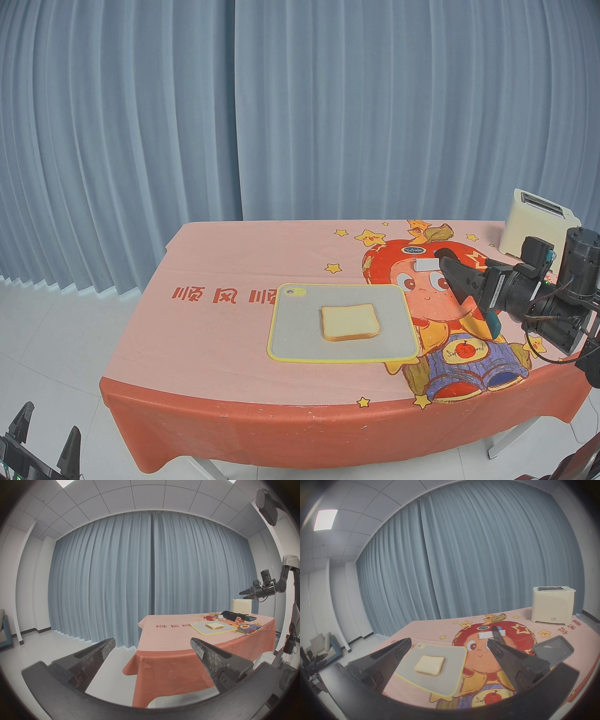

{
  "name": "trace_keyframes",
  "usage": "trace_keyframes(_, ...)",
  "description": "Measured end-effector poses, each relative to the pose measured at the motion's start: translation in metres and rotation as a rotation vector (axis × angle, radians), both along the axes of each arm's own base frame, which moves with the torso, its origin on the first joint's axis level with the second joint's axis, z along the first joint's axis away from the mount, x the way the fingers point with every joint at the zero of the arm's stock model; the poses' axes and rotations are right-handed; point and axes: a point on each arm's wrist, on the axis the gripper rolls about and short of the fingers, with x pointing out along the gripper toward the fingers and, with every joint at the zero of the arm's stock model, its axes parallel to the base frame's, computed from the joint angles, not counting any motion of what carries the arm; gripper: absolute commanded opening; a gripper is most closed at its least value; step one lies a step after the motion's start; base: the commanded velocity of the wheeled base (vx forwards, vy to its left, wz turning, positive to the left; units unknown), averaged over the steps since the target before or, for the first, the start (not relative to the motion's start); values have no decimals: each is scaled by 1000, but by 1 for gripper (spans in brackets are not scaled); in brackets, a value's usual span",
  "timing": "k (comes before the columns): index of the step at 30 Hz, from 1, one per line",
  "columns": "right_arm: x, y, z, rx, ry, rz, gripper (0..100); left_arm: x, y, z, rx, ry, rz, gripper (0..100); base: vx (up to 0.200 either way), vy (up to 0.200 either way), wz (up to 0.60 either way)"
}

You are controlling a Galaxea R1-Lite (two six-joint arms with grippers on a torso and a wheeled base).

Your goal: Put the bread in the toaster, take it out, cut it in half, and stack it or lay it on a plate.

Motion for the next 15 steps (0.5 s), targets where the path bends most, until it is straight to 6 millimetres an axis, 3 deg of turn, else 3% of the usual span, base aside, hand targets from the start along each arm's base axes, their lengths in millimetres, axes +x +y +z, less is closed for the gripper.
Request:
trace_keyframes(10,21,-42,-7,-14,23,-150,100,0,0,0,-1,0,0,100,0,0,0)
trace_keyframes(15,32,-53,-19,-26,66,-181,100,0,0,0,-1,0,0,100,0,0,0)
